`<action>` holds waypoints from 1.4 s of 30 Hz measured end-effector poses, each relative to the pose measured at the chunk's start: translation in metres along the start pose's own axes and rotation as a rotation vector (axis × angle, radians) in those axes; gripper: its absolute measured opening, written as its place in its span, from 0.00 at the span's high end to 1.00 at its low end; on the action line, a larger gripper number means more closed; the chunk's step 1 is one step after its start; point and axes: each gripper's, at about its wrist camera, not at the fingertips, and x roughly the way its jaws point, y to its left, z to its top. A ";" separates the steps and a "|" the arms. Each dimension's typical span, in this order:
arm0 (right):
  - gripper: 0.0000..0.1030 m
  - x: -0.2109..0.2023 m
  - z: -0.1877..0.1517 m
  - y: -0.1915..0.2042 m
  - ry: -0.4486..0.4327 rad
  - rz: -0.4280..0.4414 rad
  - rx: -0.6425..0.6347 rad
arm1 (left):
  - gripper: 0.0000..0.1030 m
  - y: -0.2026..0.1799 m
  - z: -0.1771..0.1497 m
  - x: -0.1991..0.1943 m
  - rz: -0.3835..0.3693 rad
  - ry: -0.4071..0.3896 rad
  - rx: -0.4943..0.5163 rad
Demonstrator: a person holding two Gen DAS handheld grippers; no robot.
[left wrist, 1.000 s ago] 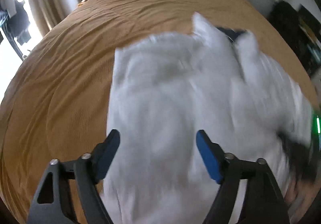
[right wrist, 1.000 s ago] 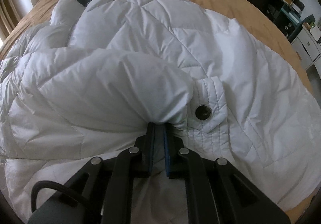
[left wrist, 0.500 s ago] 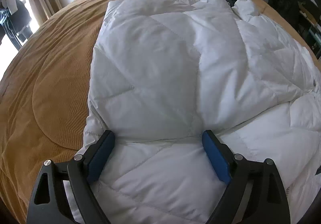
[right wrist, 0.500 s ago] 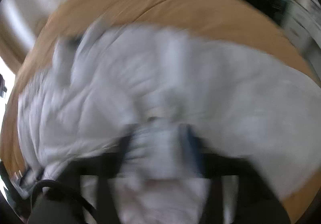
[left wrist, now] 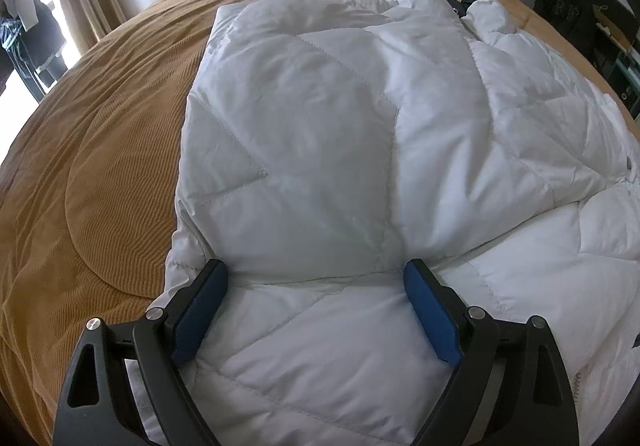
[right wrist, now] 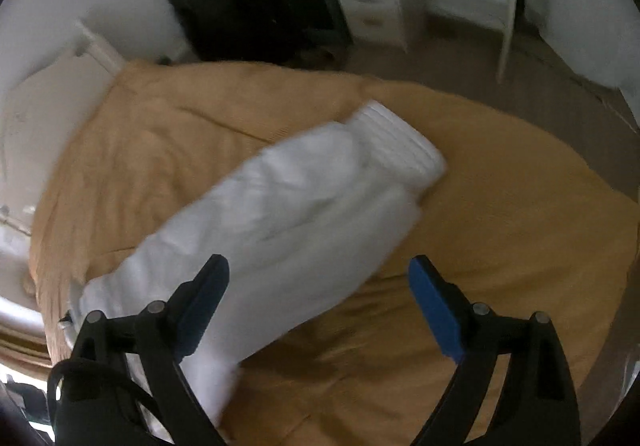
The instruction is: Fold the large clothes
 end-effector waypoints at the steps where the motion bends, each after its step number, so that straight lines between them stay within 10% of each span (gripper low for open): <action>1: 0.11 0.014 0.004 -0.003 0.013 -0.011 0.006 | 0.12 0.000 -0.001 -0.001 0.000 -0.001 0.000; 6: 0.17 0.085 0.018 -0.005 0.088 -0.003 0.073 | 0.12 0.000 -0.001 0.000 0.004 -0.001 -0.002; 9: 0.79 0.095 0.017 -0.024 0.070 0.057 0.167 | 0.11 -0.001 0.000 0.001 0.009 -0.003 -0.002; 14: 0.88 0.043 0.038 0.021 -0.089 0.143 0.059 | 0.10 0.000 -0.001 0.003 0.011 -0.019 -0.007; 21: 0.89 -0.058 -0.002 0.175 -0.158 0.547 -0.214 | 0.10 0.002 0.000 0.005 0.001 -0.026 -0.014; 27: 0.89 -0.037 -0.130 0.335 0.041 0.791 -0.473 | 0.10 0.003 0.000 0.006 -0.006 -0.029 -0.020; 32: 0.86 0.065 -0.242 0.413 0.286 0.741 -0.545 | 0.10 0.006 -0.001 0.005 -0.027 -0.039 -0.028; 36: 0.56 0.142 -0.309 0.440 0.424 0.521 -0.675 | 0.08 0.016 0.000 0.001 -0.089 -0.052 -0.059; 42: 0.35 0.131 -0.325 0.449 0.397 0.503 -0.824 | 0.07 0.027 0.002 -0.011 -0.168 -0.069 -0.110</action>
